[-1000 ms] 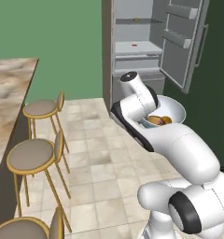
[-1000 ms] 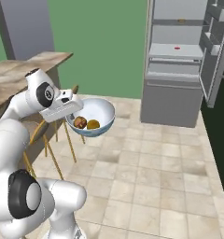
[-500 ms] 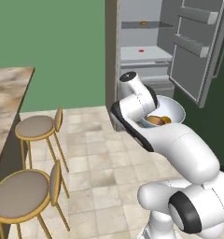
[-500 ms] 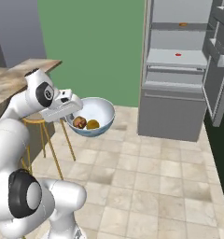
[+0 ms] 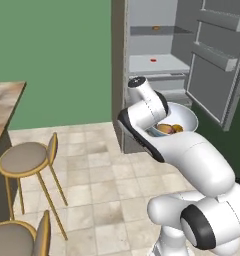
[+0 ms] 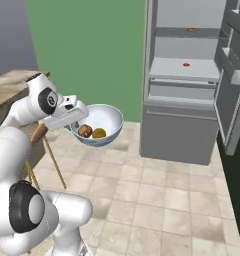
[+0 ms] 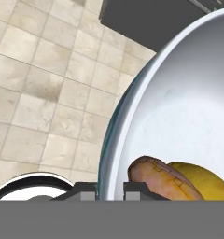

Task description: Pick the chicken drumstick and lemon from their plates and place them in the bowl. Then put the bowl in the fridge.

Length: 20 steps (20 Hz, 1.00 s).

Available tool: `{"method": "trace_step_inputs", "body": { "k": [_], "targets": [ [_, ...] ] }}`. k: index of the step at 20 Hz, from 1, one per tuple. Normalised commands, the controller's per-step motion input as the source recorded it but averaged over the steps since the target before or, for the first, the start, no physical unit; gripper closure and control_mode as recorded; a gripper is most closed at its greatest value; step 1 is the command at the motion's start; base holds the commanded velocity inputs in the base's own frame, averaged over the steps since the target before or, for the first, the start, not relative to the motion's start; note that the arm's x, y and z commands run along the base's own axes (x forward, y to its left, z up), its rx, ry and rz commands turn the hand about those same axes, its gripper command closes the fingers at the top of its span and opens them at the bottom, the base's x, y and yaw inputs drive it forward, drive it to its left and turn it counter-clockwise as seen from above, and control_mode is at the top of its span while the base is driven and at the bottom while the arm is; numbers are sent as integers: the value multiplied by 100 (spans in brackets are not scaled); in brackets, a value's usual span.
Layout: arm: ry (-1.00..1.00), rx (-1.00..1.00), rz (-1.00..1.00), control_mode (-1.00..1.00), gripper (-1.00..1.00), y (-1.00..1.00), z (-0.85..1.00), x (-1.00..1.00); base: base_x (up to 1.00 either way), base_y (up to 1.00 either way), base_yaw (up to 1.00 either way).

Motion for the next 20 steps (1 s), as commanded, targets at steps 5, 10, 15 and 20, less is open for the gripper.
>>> {"method": "trace_step_inputs", "body": {
  "k": [5, 10, 15, 20],
  "targets": [
    [0, 0, 0, 100, 100, 0, 0, 0, 59, -57, 0],
    [0, 0, 0, 100, 100, 0, 0, 0, 60, -55, 0],
    [0, 0, 0, 100, 100, 0, 0, 0, 72, -45, 3],
    [0, 0, 0, 100, 100, 0, 0, 0, 70, -44, 4]
  ]
}}
